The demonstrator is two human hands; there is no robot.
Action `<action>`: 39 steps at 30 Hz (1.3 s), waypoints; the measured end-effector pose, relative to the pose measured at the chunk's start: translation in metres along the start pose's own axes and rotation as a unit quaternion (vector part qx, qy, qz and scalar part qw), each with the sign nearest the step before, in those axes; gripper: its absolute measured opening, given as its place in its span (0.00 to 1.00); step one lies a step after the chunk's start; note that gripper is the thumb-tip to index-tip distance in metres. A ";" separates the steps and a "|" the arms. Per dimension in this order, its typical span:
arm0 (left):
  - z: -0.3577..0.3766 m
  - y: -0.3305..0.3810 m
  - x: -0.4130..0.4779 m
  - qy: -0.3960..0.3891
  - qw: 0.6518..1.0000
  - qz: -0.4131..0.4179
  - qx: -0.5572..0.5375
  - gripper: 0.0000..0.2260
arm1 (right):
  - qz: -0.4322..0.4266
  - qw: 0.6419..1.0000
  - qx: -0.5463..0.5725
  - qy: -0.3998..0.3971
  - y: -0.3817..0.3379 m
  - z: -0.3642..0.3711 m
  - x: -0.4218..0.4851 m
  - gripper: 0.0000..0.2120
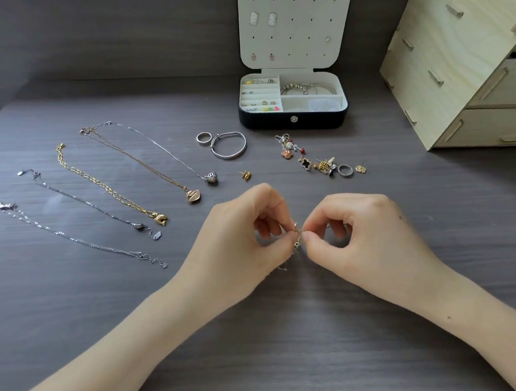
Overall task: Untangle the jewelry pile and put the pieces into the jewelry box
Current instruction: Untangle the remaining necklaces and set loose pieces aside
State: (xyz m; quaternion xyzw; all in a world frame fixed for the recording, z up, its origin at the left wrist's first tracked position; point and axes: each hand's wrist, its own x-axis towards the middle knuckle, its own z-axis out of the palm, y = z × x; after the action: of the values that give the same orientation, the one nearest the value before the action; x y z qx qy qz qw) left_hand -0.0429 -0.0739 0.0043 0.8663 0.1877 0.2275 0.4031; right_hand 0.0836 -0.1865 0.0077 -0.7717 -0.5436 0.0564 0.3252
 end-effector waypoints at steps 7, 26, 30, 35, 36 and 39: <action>0.000 0.000 0.000 -0.015 1.000 -0.018 0.000 0.05 | 0.021 0.996 0.016 -0.089 -0.007 -0.007 -0.001 0.06; -0.014 0.012 0.007 -0.037 0.890 -0.253 -0.377 0.09 | 0.105 0.906 0.381 -0.151 -0.001 -0.027 0.009 0.03; -0.014 0.010 0.006 -0.049 0.890 -0.234 -0.388 0.10 | 0.152 0.877 0.432 -0.144 0.000 -0.025 0.010 0.02; -0.013 0.011 0.005 -0.050 0.902 -0.223 -0.365 0.08 | 0.195 0.873 0.414 -0.168 -0.006 -0.022 0.012 0.08; -0.012 0.012 0.005 -0.050 0.905 -0.222 -0.359 0.08 | 0.201 0.875 0.405 -0.176 -0.007 -0.021 0.012 0.09; -0.011 0.015 0.004 -0.052 0.913 -0.212 -0.345 0.08 | 0.217 0.868 0.405 -0.188 -0.009 -0.020 0.011 0.05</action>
State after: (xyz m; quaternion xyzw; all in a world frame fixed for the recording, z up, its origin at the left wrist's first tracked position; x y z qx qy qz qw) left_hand -0.0436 -0.0744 0.0233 0.6234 0.2558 0.1422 0.7250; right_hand 0.0889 -0.1839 0.0312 -0.6458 -0.3425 0.4851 0.4799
